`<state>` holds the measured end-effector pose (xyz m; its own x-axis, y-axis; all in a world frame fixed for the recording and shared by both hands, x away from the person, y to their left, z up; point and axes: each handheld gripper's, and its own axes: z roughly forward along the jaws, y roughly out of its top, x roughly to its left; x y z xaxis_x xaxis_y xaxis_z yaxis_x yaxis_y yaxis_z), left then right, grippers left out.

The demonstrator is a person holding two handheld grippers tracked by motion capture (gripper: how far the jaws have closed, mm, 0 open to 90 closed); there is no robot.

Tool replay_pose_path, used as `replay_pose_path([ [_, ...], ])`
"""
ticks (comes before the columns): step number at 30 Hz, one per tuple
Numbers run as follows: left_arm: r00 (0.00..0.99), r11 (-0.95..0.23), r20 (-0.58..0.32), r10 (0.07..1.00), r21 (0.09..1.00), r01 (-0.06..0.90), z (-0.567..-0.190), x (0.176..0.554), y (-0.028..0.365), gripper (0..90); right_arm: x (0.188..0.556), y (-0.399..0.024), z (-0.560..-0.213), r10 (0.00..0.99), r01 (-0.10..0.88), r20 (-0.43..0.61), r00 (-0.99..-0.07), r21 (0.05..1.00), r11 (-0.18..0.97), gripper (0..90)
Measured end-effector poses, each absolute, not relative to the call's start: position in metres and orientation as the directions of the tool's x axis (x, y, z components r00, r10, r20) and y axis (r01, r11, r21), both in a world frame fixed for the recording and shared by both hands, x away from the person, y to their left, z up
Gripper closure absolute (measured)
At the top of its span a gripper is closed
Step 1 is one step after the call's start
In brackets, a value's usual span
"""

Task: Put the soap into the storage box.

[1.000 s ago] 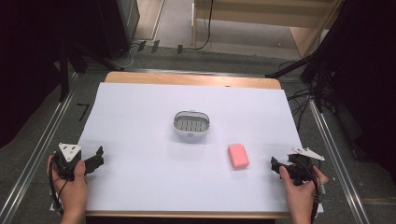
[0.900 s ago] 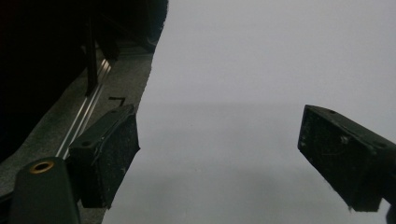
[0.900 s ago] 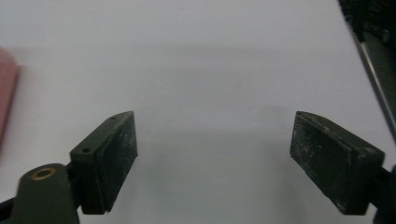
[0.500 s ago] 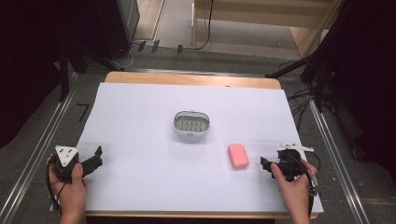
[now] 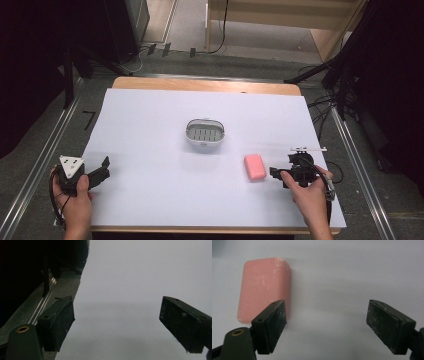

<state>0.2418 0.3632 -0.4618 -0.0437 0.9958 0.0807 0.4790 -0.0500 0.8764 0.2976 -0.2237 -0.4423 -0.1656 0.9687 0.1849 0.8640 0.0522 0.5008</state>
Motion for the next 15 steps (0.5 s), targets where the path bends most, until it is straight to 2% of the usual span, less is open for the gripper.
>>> replay_pose_path([
  [15,-0.044,-0.052,0.082,0.996,0.878,0.476,-0.462,0.242,0.363,13.5,0.306,-0.19,-0.436,0.954,0.859,0.194,-0.228,0.501,0.104,14.5],
])
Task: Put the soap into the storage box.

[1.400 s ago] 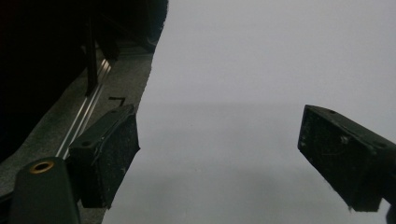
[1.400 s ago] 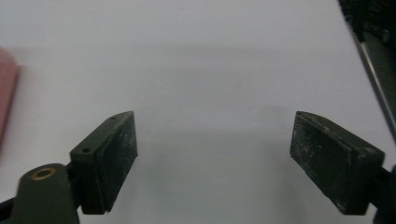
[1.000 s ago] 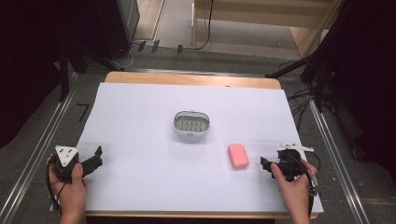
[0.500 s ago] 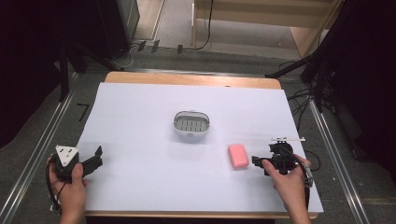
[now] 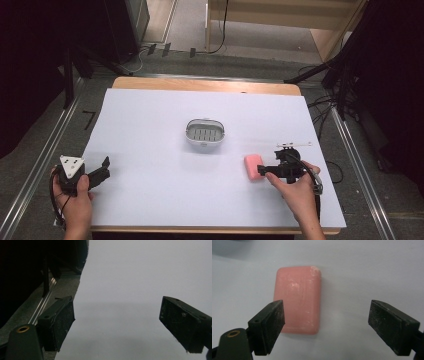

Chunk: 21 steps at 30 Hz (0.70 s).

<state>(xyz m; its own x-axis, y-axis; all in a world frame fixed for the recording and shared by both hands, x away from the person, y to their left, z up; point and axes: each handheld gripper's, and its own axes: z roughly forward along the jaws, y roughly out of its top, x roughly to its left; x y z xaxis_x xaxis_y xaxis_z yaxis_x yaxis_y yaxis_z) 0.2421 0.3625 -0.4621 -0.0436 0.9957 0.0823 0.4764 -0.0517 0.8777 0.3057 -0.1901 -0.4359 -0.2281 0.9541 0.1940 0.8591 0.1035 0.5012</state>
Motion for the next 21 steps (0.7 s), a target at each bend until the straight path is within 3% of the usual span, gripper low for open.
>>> replay_pose_path([
  [14,-0.043,-0.055,0.087,0.995,0.875,0.482,-0.462,0.242,0.362,13.6,0.313,-0.161,-0.442,0.952,0.867,0.179,-0.25,0.48,0.137,14.5],
  [21,-0.041,-0.055,0.085,0.996,0.873,0.484,-0.462,0.242,0.362,13.6,0.316,-0.154,-0.447,0.953,0.878,0.18,-0.243,0.459,0.137,19.9],
])
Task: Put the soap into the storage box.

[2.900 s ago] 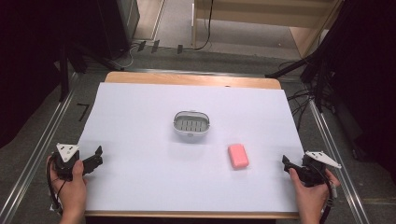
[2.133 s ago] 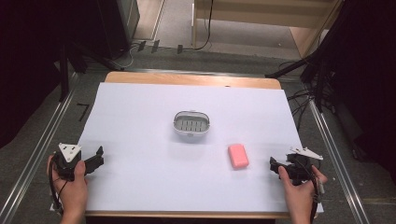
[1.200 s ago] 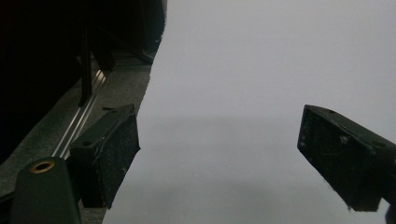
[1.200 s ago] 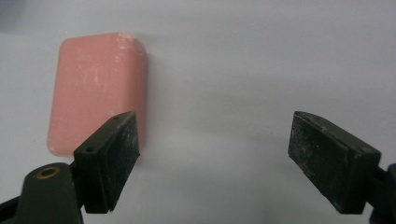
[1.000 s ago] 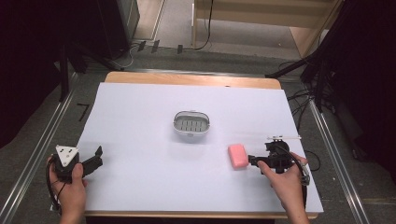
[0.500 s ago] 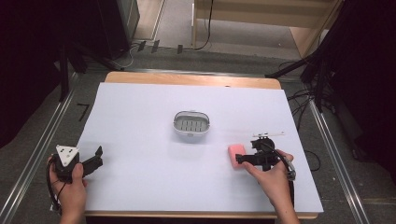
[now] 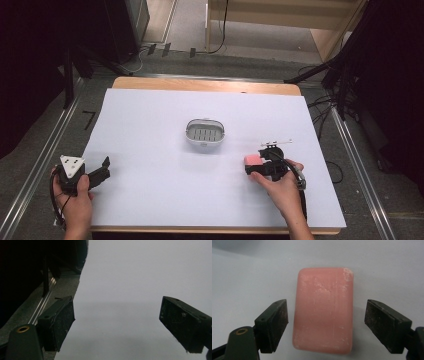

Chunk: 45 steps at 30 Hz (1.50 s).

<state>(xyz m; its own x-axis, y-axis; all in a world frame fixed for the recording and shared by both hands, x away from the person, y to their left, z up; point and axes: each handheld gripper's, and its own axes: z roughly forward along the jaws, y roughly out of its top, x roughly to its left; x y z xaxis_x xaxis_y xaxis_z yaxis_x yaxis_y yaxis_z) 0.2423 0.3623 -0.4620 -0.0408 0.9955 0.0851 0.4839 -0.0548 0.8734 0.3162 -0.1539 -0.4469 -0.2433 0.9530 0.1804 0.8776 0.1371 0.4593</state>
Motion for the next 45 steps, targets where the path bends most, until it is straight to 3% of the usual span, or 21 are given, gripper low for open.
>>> replay_pose_path([
  [8,-0.038,-0.06,0.089,0.995,0.872,0.485,-0.462,0.242,0.362,13.6,0.319,-0.147,-0.453,0.955,0.88,0.155,-0.251,0.448,0.159,26.3],
  [14,-0.036,-0.06,0.089,0.995,0.872,0.486,-0.462,0.243,0.362,13.6,0.319,-0.144,-0.455,0.958,0.88,0.142,-0.25,0.447,0.163,37.2],
  [24,-0.035,-0.06,0.088,0.996,0.872,0.486,-0.462,0.243,0.362,13.6,0.318,-0.14,-0.457,0.957,0.866,0.089,-0.278,0.454,0.209,37.6],
  [34,-0.032,-0.061,0.088,0.996,0.871,0.488,-0.462,0.243,0.362,13.7,0.32,-0.144,-0.455,0.941,0.859,0.11,-0.319,0.452,0.239,38.6],
  [45,-0.033,-0.062,0.09,0.995,0.871,0.487,-0.462,0.243,0.361,13.7,0.326,-0.143,-0.432,0.857,0.782,0.15,-0.493,0.507,0.361,38.5],
])
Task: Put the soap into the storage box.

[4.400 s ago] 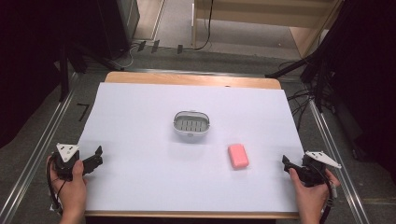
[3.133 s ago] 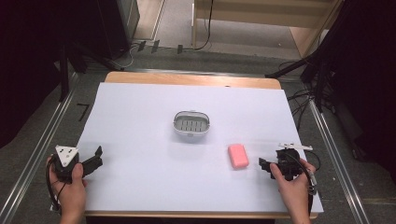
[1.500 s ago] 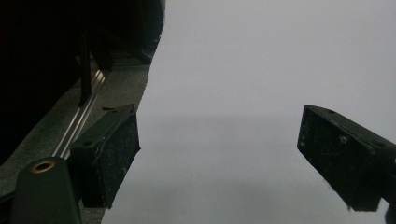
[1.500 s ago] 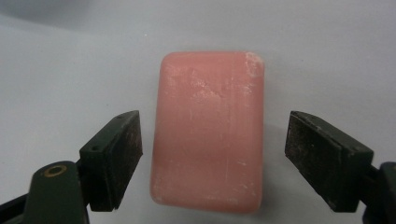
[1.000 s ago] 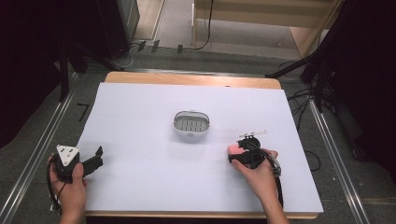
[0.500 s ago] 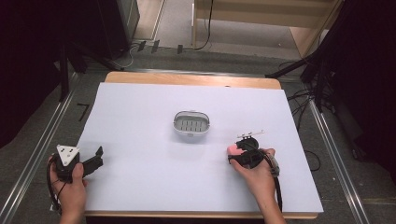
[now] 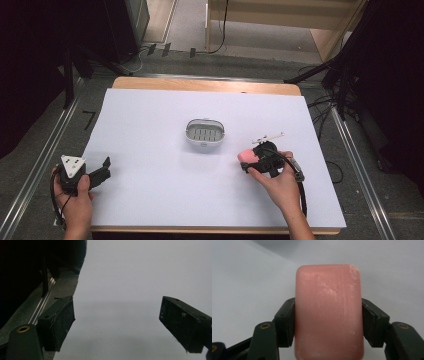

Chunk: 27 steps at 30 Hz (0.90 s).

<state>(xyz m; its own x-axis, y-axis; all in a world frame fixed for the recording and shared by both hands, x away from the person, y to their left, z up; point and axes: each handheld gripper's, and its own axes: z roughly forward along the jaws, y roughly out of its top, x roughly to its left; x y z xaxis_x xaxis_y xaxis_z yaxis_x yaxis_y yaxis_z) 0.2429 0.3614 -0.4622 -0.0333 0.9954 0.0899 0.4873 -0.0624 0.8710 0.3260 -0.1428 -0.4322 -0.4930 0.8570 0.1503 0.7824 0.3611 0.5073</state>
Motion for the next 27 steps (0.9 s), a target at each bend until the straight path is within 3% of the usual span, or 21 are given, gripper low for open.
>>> replay_pose_path([
  [15,-0.031,-0.063,0.089,0.996,0.871,0.487,-0.462,0.243,0.362,13.7,0.343,-0.121,-0.405,0.697,0.593,0.029,-0.716,0.552,0.586,38.5],
  [27,-0.032,-0.067,0.094,0.995,0.87,0.489,-0.462,0.243,0.361,13.7,0.354,-0.11,-0.397,0.584,0.492,0.042,-0.811,0.59,0.64,38.5],
])
